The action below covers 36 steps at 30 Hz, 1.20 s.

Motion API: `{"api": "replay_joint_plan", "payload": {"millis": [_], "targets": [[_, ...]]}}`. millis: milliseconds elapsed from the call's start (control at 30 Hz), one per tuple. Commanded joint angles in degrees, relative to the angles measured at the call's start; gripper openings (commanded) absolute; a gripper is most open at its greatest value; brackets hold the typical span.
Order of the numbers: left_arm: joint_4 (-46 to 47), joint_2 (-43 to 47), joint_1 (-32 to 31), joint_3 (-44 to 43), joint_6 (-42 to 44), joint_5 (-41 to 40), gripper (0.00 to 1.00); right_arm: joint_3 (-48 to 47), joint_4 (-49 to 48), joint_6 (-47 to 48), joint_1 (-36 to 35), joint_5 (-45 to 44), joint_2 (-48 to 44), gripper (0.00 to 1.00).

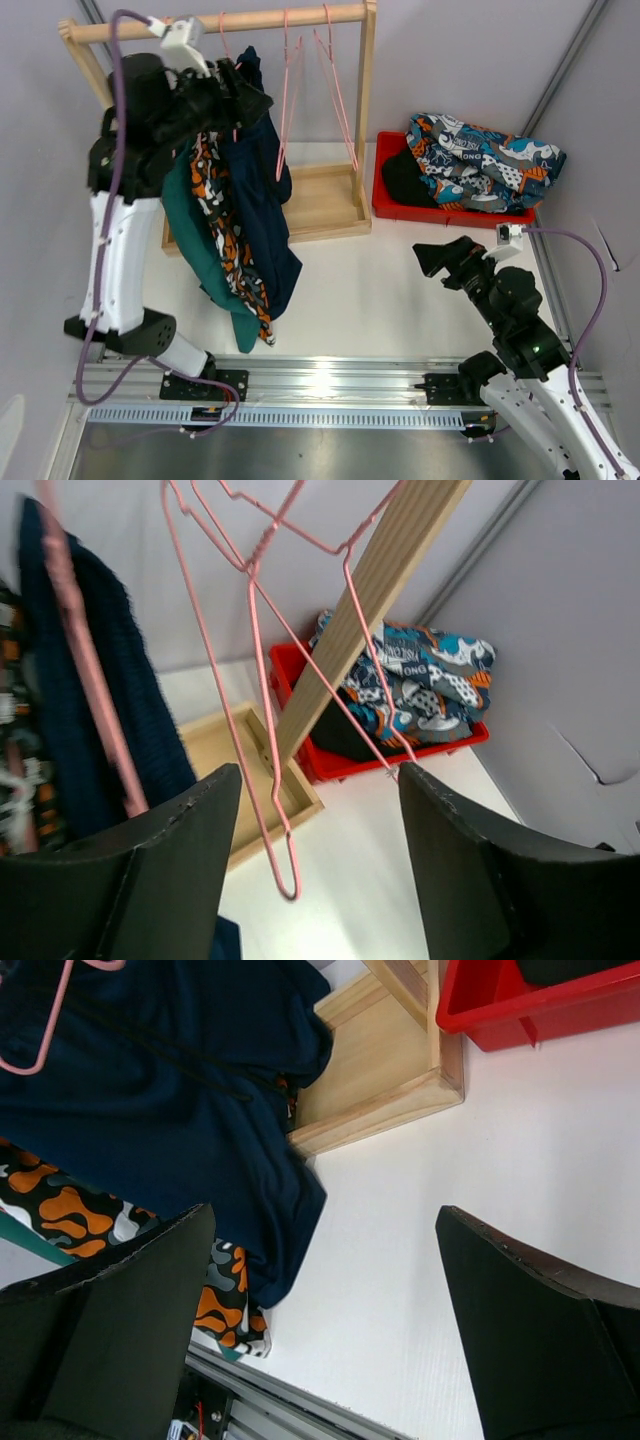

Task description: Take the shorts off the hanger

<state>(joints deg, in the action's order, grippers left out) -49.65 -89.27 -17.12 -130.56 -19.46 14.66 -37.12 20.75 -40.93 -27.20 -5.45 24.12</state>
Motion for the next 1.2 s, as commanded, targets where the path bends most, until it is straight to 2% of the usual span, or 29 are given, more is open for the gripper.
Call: {"api": "replay_joint_plan", "payload": {"millis": [0, 500, 633, 867, 933, 967, 1000, 1167], "targets": [[-1.68, 3.05, 2.0, 2.93, 3.37, -1.91, 0.69, -2.87, -0.45, -0.38, -0.4, -0.96, -0.12, 0.99], [-2.82, 1.65, 4.82, 5.23, 6.1, -10.96, 0.67, -3.04, 4.03, 0.5, -0.4, -1.4, -1.88, 0.99], [-2.47, -0.55, 5.7, 4.79, 5.84, -9.39, 0.65, -2.43, 5.26, 0.5, -0.4, -2.1, -3.72, 0.99], [-2.56, -4.33, 5.7, 3.91, 5.75, -7.1, 0.45, -1.37, 6.58, 0.5, -0.48, -2.89, -4.96, 0.99], [-2.56, -5.03, 5.7, 3.82, 5.75, -6.92, 0.32, -1.11, 6.49, 0.41, -0.4, -2.98, -5.4, 0.99], [-2.73, -5.21, 5.7, 3.65, 5.84, -7.01, 0.21, -0.67, 6.49, 0.32, -0.4, -2.98, -5.57, 0.99], [-2.91, -5.56, 5.7, 3.39, 5.84, -7.01, 0.0, -0.58, 6.49, 0.23, -0.48, -2.98, -5.75, 1.0], [-2.39, -3.11, 5.7, 0.49, 6.28, -7.45, 0.0, -0.23, 6.49, 0.06, -0.4, -2.72, -5.84, 0.99]]}}
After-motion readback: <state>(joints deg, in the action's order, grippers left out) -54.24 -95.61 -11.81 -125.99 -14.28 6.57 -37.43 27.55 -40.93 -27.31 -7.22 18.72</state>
